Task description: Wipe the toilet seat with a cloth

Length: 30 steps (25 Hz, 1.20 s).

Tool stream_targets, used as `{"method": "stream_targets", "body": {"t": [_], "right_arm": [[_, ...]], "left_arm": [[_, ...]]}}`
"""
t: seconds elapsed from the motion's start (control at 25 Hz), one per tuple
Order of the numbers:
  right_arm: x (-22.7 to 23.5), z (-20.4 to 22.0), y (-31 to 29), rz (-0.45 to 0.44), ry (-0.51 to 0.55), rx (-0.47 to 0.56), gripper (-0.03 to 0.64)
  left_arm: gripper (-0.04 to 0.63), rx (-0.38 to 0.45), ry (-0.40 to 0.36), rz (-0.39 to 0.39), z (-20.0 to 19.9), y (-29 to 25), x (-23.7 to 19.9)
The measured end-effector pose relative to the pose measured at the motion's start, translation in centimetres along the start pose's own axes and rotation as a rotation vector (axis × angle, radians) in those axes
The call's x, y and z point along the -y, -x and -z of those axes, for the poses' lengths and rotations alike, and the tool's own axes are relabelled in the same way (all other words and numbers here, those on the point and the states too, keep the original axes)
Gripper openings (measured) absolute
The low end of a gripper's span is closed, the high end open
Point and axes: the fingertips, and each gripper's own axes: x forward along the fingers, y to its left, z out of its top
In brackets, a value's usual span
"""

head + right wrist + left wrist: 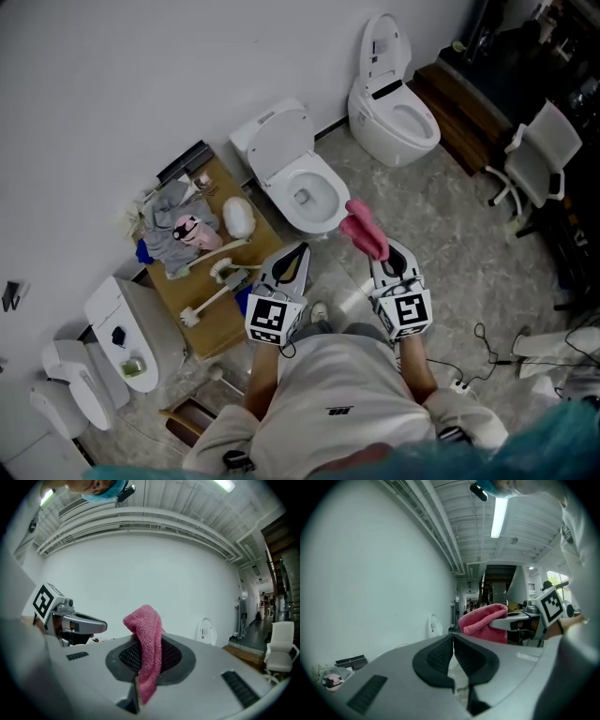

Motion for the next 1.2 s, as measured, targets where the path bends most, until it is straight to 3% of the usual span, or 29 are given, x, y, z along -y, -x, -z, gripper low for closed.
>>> {"method": "stream_targets", "body": {"t": [0.6,1.2], "right_arm": [[3.0,0.1,-7.2,0.024,0.006,-0.012,0.023],[10.4,2.3,-17.6,-0.097,-0.029,-0.063,0.023]], "left_arm": [[0.015,-0.005,0.015,0.023,-0.2,-7.0,-5.3],[0.014,-0.059,0.059,-0.099,0.6,-17.5,-10.3]]}}
